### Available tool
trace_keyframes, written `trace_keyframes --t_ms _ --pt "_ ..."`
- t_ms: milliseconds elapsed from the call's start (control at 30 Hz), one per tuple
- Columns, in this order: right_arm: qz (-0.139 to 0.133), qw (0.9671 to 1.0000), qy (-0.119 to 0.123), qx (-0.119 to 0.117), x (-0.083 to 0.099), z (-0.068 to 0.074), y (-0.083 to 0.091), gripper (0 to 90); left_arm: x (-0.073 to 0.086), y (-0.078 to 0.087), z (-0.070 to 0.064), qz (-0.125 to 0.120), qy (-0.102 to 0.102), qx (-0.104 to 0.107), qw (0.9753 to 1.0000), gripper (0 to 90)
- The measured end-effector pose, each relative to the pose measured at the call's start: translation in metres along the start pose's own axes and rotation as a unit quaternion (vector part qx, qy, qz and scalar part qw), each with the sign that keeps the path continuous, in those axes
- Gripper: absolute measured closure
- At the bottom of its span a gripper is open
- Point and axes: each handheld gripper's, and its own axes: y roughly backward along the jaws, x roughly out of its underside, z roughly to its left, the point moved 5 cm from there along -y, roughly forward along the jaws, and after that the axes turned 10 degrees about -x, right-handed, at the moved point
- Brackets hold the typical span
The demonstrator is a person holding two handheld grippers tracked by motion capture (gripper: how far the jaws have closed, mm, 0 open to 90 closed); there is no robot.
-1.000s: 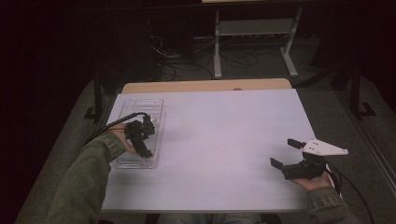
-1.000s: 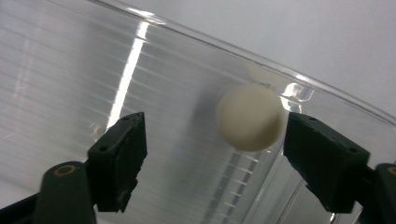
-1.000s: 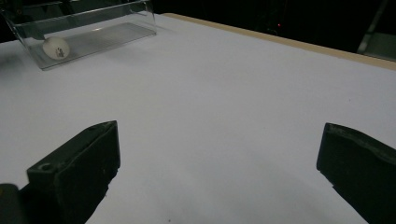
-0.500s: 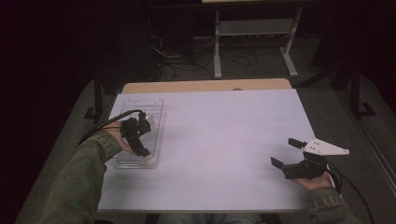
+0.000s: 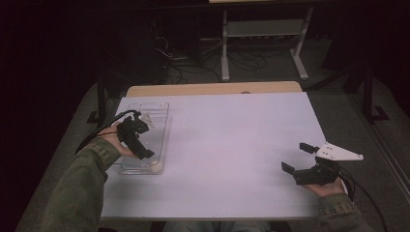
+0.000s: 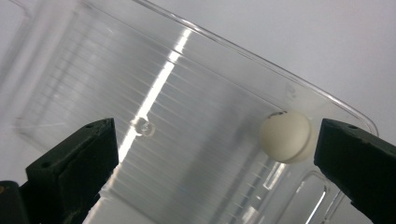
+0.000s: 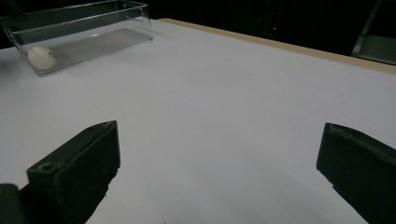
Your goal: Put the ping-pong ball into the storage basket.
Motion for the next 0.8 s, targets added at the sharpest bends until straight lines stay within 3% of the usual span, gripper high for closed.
trace_keyframes --t_ms 133,333,800 --pt "-0.001 1.0 0.0 0.0 0.0 0.0 0.0 0.0 0.001 0.009 0.002 -0.035 0.015 -0.009 0.9992 0.0" --pt "-0.001 1.0 0.001 0.0 0.0 0.0 0.0 0.0 0.007 0.015 0.004 -0.056 0.033 -0.015 0.9978 0.0" --pt "0.0 1.0 0.001 0.001 0.0 0.0 0.0 0.0 0.024 0.031 0.006 -0.103 0.079 -0.027 0.9912 0.0"
